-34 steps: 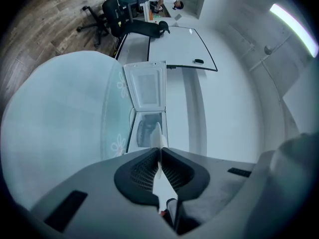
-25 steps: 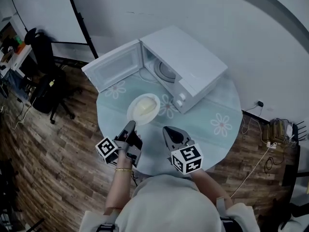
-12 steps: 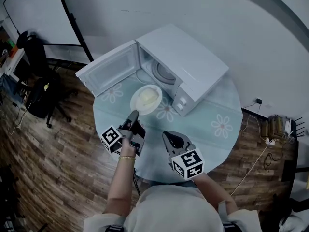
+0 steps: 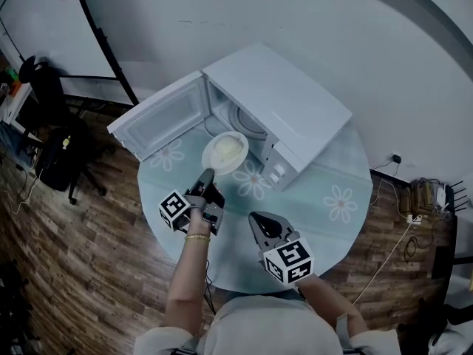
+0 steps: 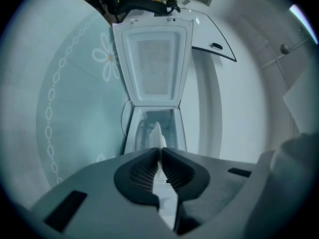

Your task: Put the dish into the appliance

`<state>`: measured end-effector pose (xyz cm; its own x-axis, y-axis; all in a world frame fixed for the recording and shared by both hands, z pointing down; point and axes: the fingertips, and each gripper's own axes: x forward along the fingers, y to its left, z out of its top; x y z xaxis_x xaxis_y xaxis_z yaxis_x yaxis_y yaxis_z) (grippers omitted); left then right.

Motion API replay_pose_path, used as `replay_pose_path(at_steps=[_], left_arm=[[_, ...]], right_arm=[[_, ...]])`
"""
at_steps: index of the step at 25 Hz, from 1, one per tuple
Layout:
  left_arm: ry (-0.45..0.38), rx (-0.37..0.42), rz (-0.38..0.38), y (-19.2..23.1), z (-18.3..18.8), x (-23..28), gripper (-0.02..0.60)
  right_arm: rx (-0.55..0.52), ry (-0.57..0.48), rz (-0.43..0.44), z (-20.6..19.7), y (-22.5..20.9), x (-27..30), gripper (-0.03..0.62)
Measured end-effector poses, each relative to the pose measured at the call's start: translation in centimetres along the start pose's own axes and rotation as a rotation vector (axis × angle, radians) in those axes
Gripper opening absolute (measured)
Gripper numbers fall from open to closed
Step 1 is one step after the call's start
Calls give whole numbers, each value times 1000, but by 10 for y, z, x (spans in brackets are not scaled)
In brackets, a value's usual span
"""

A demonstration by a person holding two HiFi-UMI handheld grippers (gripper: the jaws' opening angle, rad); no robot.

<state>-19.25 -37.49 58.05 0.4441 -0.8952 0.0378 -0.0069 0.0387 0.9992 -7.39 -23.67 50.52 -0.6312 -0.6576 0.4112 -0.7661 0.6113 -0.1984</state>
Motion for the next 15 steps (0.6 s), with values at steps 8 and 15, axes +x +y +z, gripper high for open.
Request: replay_pose_path(at_steps=[8,15], left_arm=[[13,11,9,19,15,46,31],[29,29,54,37,21,79,31]], right_arm=[[25,19,3,-5,-21,18,5],[54,26,5,-6,-36,28,5]])
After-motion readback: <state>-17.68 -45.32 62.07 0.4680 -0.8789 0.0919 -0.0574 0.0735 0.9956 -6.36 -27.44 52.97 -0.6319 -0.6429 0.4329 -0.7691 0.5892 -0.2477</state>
